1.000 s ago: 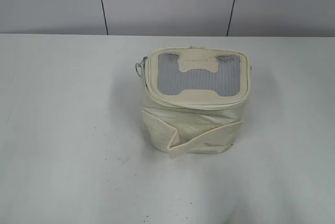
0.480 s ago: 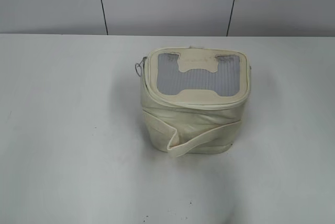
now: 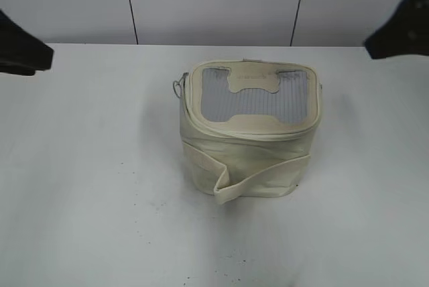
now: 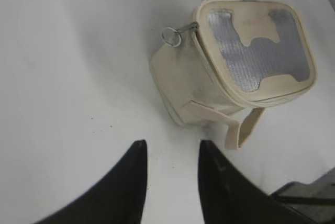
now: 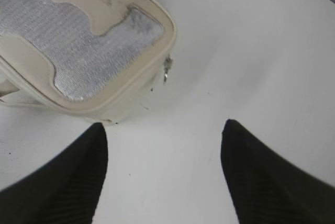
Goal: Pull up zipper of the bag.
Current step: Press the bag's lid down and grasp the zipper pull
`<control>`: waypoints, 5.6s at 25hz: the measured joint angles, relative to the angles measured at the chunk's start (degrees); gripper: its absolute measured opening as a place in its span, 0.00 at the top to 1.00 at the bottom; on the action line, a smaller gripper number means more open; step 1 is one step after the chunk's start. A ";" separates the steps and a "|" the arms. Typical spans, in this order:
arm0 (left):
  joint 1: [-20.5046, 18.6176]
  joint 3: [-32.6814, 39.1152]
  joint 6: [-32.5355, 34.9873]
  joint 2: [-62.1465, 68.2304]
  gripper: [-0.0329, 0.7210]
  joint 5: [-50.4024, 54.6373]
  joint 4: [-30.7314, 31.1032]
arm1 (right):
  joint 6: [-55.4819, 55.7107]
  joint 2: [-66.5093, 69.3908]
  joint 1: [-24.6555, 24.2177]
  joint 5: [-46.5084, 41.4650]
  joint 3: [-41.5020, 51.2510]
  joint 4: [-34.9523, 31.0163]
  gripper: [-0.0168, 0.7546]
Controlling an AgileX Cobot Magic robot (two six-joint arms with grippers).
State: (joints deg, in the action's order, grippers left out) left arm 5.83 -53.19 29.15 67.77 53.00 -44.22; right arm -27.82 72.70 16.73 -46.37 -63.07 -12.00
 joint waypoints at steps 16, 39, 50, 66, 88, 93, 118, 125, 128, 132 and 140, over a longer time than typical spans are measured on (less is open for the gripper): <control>0.00 -19.12 10.37 30.34 0.53 6.44 -7.28 | -14.33 48.14 5.89 -22.30 -56.68 -15.63 0.33; 8.04 -28.90 13.98 40.59 0.53 9.07 -4.05 | -15.09 58.98 8.66 -23.17 -58.74 -10.10 0.43; 8.76 -31.02 22.23 40.65 0.33 5.08 3.50 | -16.21 59.94 8.66 -23.85 -58.85 -12.71 0.83; 18.02 -31.02 36.98 40.65 0.33 -8.07 20.17 | -16.21 59.99 8.66 -23.93 -58.85 -12.71 0.95; 23.24 -31.02 41.52 44.72 0.47 -13.71 26.43 | -16.26 59.99 8.66 -23.93 -58.85 -12.71 0.95; 23.24 -31.02 41.52 44.72 0.90 -13.48 26.51 | -16.21 59.99 8.66 -23.93 -58.85 -12.71 0.95; 23.28 -31.71 23.64 43.10 0.96 5.19 24.78 | -13.74 60.05 9.31 -24.06 -58.85 -14.37 0.96; 23.28 -31.79 18.56 41.82 0.96 8.12 24.95 | -12.50 60.32 9.31 -24.10 -59.05 -14.10 0.96; 23.24 -31.79 15.75 41.76 0.96 8.31 24.92 | -12.10 60.58 9.31 -24.10 -59.82 -13.99 0.96; 23.24 -31.66 12.33 41.76 0.96 8.81 24.85 | -11.13 60.96 9.33 -24.10 -60.96 -13.34 0.96; 24.57 -28.16 9.23 38.56 0.96 9.88 22.71 | -9.72 60.96 9.52 -24.17 -61.71 -12.04 0.96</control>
State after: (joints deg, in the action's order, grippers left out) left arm 30.40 -81.35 38.38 106.33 62.87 -21.51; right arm -37.54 133.66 26.25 -70.54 -124.78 -24.04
